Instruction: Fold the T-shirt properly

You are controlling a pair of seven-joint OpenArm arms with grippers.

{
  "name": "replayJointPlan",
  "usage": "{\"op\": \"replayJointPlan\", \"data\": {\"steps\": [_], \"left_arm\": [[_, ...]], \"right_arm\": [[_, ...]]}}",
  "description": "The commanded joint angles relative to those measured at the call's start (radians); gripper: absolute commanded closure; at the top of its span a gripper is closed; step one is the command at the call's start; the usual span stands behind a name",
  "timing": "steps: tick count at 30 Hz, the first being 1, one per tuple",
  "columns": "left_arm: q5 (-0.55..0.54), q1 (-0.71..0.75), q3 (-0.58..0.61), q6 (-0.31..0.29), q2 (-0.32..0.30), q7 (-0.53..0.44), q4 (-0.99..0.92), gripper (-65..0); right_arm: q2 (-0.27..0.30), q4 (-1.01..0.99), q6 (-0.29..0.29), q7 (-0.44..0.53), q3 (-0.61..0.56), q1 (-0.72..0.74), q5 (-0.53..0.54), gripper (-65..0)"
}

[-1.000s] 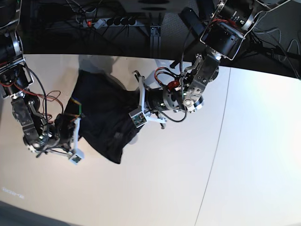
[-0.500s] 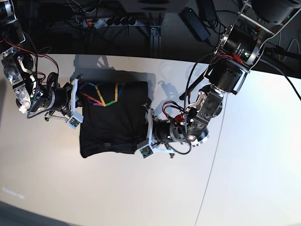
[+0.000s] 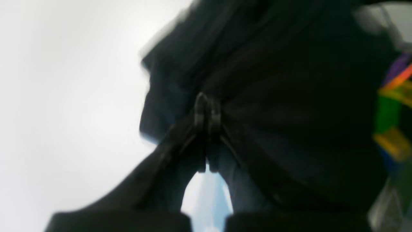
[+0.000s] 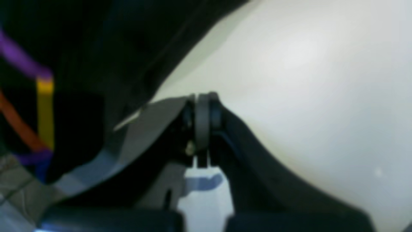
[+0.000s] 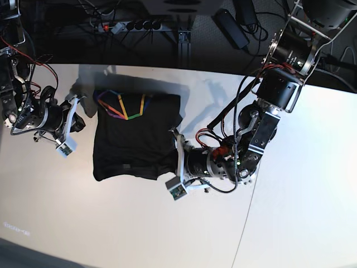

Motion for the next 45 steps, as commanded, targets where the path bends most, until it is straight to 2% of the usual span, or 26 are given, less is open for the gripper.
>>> {"op": "replayJointPlan", "data": {"steps": [1, 4, 7, 12, 16, 20, 25, 30, 33, 36, 42, 45], "left_arm": [[-0.034, -0.008, -0.024, -0.002, 0.0, 0.022, 0.063, 0.0], [-0.121, 0.066, -0.092, -0.002, -0.019, 0.104, 0.212, 0.0], [-0.191, 0.169, -0.143, -0.002, -0.087, 0.103, 0.334, 0.0], [-0.202, 0.374, -0.262, -0.002, -0.179, 0.104, 0.542, 0.0], [-0.232, 0.56, -0.378, -0.002, -0.26, 0.124, 0.659, 0.0], [-0.264, 0.776, -0.526, -0.002, -0.313, 0.13, 0.678, 0.0], [-0.265, 1.026, -0.726, -0.002, -0.32, 0.149, 0.677, 0.0], [-0.23, 1.194, -0.805, -0.002, -0.32, 0.148, 0.593, 0.0], [-0.169, 1.214, -0.786, -0.002, -0.32, 0.166, 0.454, 0.0], [-0.14, 1.2, -0.749, -0.002, -0.329, 0.209, 0.286, 0.0], [-0.011, 1.149, -0.655, 0.13, -0.357, 0.214, 0.013, 0.0], [0.084, 1.067, -0.565, 0.188, -0.357, 0.188, -0.137, 0.0]], "right_arm": [[0.018, 0.013, 0.034, 0.008, 0.037, 0.006, 0.009, 0.0], [0.02, 0.013, 0.035, 0.001, 0.13, -0.042, 0.044, 0.0], [0.02, 0.013, 0.036, -0.003, 0.246, -0.126, 0.066, 0.0], [0.019, 0.015, 0.039, -0.007, 0.463, -0.295, 0.132, 0.0], [0.013, 0.03, 0.039, -0.09, 0.623, -0.447, 0.208, 0.0], [-0.031, 0.05, 0.043, -0.195, 0.803, -0.628, 0.347, 0.0], [-0.12, 0.05, 0.057, -0.197, 0.975, -0.846, 0.373, 0.0], [-0.207, 0.025, 0.056, -0.196, 0.986, -1.02, 0.367, 0.0], [-0.248, -0.029, 0.048, -0.189, 0.986, -1.051, 0.362, 0.0], [-0.254, -0.123, 0.047, -0.189, 0.985, -1.048, 0.362, 0.0], [-0.246, -0.323, 0.039, -0.199, 0.928, -1.048, 0.336, 0.0], [-0.246, -0.437, 0.037, -0.148, 0.844, -1.036, 0.285, 0.0]]}}
